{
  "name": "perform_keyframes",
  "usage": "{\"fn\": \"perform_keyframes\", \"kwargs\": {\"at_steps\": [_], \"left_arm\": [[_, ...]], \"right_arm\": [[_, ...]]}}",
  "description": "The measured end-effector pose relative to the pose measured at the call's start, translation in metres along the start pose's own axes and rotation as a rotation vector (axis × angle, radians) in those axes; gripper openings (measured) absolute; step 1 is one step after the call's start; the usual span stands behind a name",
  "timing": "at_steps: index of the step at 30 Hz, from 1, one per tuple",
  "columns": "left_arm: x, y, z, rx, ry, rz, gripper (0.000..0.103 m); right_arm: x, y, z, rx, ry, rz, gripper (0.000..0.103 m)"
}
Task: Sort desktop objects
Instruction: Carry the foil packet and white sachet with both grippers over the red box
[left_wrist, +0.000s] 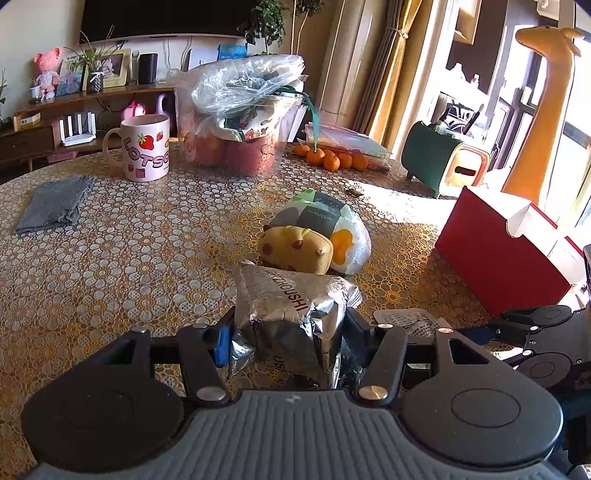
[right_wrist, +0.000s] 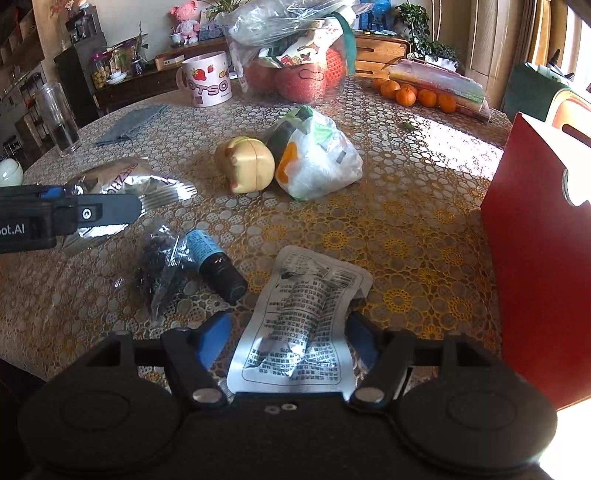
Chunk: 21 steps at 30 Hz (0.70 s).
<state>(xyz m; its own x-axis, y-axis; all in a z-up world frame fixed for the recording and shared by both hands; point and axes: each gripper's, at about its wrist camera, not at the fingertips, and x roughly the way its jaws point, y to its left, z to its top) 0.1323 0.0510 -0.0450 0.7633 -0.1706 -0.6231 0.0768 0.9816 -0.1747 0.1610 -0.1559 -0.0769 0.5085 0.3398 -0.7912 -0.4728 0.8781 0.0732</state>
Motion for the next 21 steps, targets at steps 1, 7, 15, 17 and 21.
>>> {"fn": "perform_keyframes", "kwargs": {"at_steps": [1, 7, 15, 17, 21], "left_arm": [[0.000, 0.000, 0.000, 0.000, 0.001, -0.001, 0.058], [-0.001, -0.003, 0.000, 0.006, 0.000, -0.002, 0.058], [-0.009, -0.014, 0.003, 0.023, -0.007, -0.011, 0.058], [-0.012, -0.018, 0.004, 0.023, -0.010, -0.018, 0.058], [-0.019, -0.028, 0.008, 0.031, -0.017, -0.037, 0.058]], "right_arm": [[0.001, 0.002, -0.001, -0.011, -0.001, -0.011, 0.069], [-0.001, 0.005, -0.003, -0.042, -0.026, -0.042, 0.058], [-0.019, -0.004, -0.003, -0.010, -0.091, -0.047, 0.054], [-0.027, -0.007, -0.002, 0.001, -0.111, -0.041, 0.054], [-0.047, -0.015, 0.001, 0.035, -0.150, -0.016, 0.054]]}}
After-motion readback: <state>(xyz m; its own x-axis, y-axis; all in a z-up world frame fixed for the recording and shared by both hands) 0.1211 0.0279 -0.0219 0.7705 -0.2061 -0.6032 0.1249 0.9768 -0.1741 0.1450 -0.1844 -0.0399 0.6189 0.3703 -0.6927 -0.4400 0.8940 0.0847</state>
